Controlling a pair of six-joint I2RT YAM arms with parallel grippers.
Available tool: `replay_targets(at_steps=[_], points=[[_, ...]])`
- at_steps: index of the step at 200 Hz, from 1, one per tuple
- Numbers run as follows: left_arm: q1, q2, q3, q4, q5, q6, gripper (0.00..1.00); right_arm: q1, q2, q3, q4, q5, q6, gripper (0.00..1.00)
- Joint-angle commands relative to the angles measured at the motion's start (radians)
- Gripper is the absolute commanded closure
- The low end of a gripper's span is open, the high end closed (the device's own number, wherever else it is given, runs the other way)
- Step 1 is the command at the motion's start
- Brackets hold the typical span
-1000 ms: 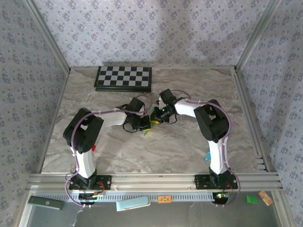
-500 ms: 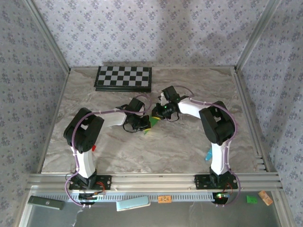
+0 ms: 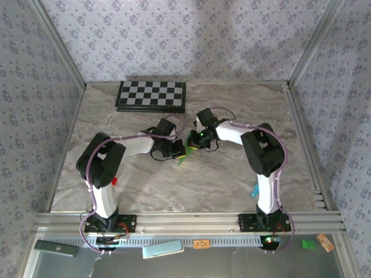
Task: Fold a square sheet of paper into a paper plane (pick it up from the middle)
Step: Fold the wing for the fifth time at the center of the table.
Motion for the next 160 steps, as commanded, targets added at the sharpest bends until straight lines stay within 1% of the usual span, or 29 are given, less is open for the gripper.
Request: replay_targets(at_steps=[1, 48, 66, 92, 116, 128, 143, 160], points=[[0.01, -0.015, -0.01, 0.007, -0.007, -0.016, 0.92, 0.001, 0.01, 0.006, -0.037, 0.014, -0.022, 0.87], [0.013, 0.035, -0.002, -0.021, -0.018, -0.02, 0.95, 0.0, -0.026, 0.01, -0.044, 0.001, -0.034, 0.87], [0.013, 0.045, 0.001, -0.029, -0.018, -0.019, 0.95, 0.0, -0.071, 0.008, -0.065, 0.033, -0.052, 0.85], [0.011, 0.055, 0.007, -0.045, -0.016, -0.015, 0.96, 0.0, -0.124, 0.007, -0.135, 0.146, -0.084, 0.75], [0.012, 0.059, 0.01, -0.051, -0.016, -0.013, 0.96, 0.002, -0.143, 0.004, -0.195, 0.277, -0.097, 0.6], [0.011, 0.061, 0.01, -0.052, -0.014, -0.013, 0.96, 0.0, -0.142, 0.008, -0.218, 0.33, -0.101, 0.54], [0.011, 0.062, 0.012, -0.055, -0.013, -0.011, 0.96, 0.002, -0.134, 0.02, -0.23, 0.356, -0.11, 0.47], [0.01, 0.061, 0.012, -0.058, -0.011, -0.01, 0.96, 0.006, -0.105, 0.063, -0.259, 0.376, -0.127, 0.42]])
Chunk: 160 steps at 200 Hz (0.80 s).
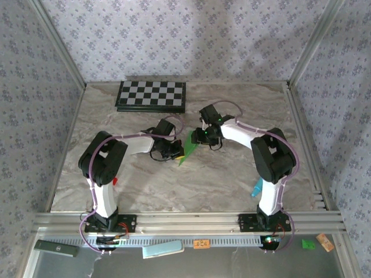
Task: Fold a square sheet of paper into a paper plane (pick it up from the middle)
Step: Fold the wing for the fifth time at the center of the table.
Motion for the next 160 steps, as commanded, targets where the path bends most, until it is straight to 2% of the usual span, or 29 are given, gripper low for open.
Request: replay_targets(at_steps=[1, 48, 97, 121, 160], points=[[0.001, 0.028, 0.013, -0.05, -0.009, 0.002, 0.96, 0.005, 0.026, 0.064, -0.089, 0.098, -0.036, 0.41], [0.0, 0.03, 0.016, -0.056, -0.008, 0.003, 0.96, 0.012, 0.136, 0.184, -0.162, 0.125, -0.066, 0.4], [-0.001, 0.028, 0.013, -0.062, -0.008, 0.003, 0.96, 0.015, 0.187, 0.217, -0.209, 0.156, -0.073, 0.4], [-0.002, 0.028, 0.014, -0.064, -0.008, 0.005, 0.96, 0.015, 0.207, 0.227, -0.227, 0.17, -0.07, 0.43], [-0.001, 0.027, 0.016, -0.069, -0.01, 0.007, 0.96, 0.015, 0.231, 0.234, -0.242, 0.174, -0.062, 0.55]])
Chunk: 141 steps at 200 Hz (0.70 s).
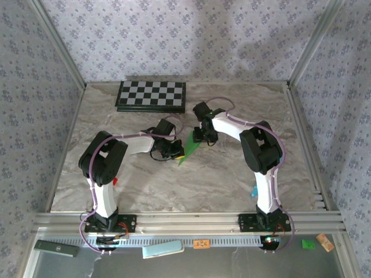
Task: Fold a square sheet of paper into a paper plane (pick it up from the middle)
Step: Fold the wing for the fifth time at the center of the table.
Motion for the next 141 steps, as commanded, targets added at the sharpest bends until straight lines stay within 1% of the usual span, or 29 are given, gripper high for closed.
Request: replay_targets(at_steps=[1, 72, 97, 121, 141], points=[[0.0, 0.025, 0.01, -0.064, -0.01, 0.007, 0.96, 0.005, 0.045, 0.013, -0.053, 0.026, 0.002, 0.55], [0.0, 0.018, 0.02, -0.067, -0.008, 0.007, 0.96, 0.005, 0.056, 0.02, -0.055, 0.006, 0.005, 0.68], [0.001, 0.008, 0.038, -0.044, 0.018, 0.014, 0.95, 0.004, 0.057, 0.016, -0.052, 0.003, 0.005, 0.73], [-0.001, 0.01, 0.058, 0.002, 0.066, 0.02, 0.93, 0.001, 0.06, 0.014, -0.052, -0.001, 0.005, 0.74], [-0.001, 0.023, 0.078, 0.025, 0.085, 0.022, 0.91, -0.002, 0.063, 0.014, -0.048, -0.003, 0.005, 0.74]])
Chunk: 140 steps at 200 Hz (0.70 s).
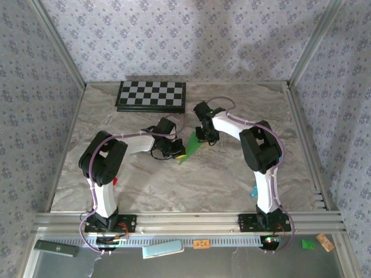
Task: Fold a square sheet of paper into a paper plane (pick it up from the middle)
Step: Fold the wing for the fifth time at the center of the table.
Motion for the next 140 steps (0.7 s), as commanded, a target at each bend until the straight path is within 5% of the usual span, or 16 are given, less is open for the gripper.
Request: replay_targets(at_steps=[1, 140], points=[[0.0, 0.022, 0.049, 0.037, 0.053, 0.018, 0.91, 0.005, 0.052, -0.001, -0.015, -0.03, 0.005, 0.74], [-0.024, 0.158, 0.148, -0.157, -0.033, 0.076, 0.94, -0.012, -0.035, -0.05, 0.045, -0.086, 0.017, 0.76]])
